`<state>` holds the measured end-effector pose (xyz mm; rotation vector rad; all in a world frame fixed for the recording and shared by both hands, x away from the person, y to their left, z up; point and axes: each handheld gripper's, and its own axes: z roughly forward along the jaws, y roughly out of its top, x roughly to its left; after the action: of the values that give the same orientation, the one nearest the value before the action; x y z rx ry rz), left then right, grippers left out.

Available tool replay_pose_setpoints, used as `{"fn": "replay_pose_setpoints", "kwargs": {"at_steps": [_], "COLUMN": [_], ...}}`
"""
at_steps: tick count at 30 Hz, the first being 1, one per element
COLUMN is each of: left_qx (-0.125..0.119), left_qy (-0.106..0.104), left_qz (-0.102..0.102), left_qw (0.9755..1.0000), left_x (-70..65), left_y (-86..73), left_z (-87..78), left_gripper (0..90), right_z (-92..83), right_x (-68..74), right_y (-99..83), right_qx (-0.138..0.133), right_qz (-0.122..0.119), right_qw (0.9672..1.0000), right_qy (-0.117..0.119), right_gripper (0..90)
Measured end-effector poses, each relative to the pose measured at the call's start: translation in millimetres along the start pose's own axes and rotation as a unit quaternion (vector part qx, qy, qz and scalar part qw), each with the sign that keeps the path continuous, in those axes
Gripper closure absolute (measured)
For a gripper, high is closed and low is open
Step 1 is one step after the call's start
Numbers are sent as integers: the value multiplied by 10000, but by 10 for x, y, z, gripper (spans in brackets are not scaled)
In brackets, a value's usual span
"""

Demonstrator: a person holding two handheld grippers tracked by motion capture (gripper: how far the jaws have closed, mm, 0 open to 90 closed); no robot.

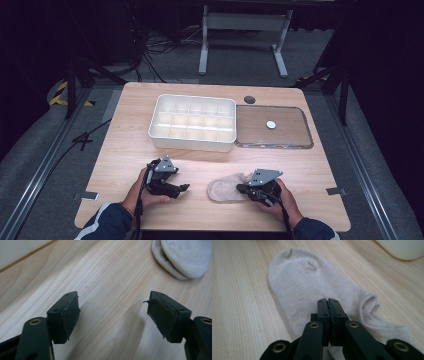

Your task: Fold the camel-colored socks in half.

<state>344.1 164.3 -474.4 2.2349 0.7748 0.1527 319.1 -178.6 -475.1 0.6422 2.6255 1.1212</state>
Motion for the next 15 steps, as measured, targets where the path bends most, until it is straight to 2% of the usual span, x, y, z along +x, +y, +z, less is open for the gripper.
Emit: {"fn": "replay_pose_setpoints", "kwargs": {"at_steps": [3,6,8,10,15], "left_qx": [-233,-356,-353,-298,-113], "left_qy": [-122,-255,-287,-277,-270], "left_qz": [-92,-48,-62,48,109], "left_qw": [9996,9990,9989,9992,9995], "left_x": [-91,-193,-259,-311,-361], "left_y": [106,221,282,327,383], "left_z": [37,104,176,245,378], "left_gripper": [274,286,300,302,313], "right_z": [20,34,39,41,45], "right_x": [27,47,60,65,72], "right_y": [14,26,31,32,36], "right_qx": [5,13,16,16,30], "right_qz": [-10,-37,-69,-47,-76], "right_qw": [10000,10000,9999,10000,9999], "right_qy": [5,-48,-71,-85,-95], "right_gripper": [892,892,892,892,892]}}
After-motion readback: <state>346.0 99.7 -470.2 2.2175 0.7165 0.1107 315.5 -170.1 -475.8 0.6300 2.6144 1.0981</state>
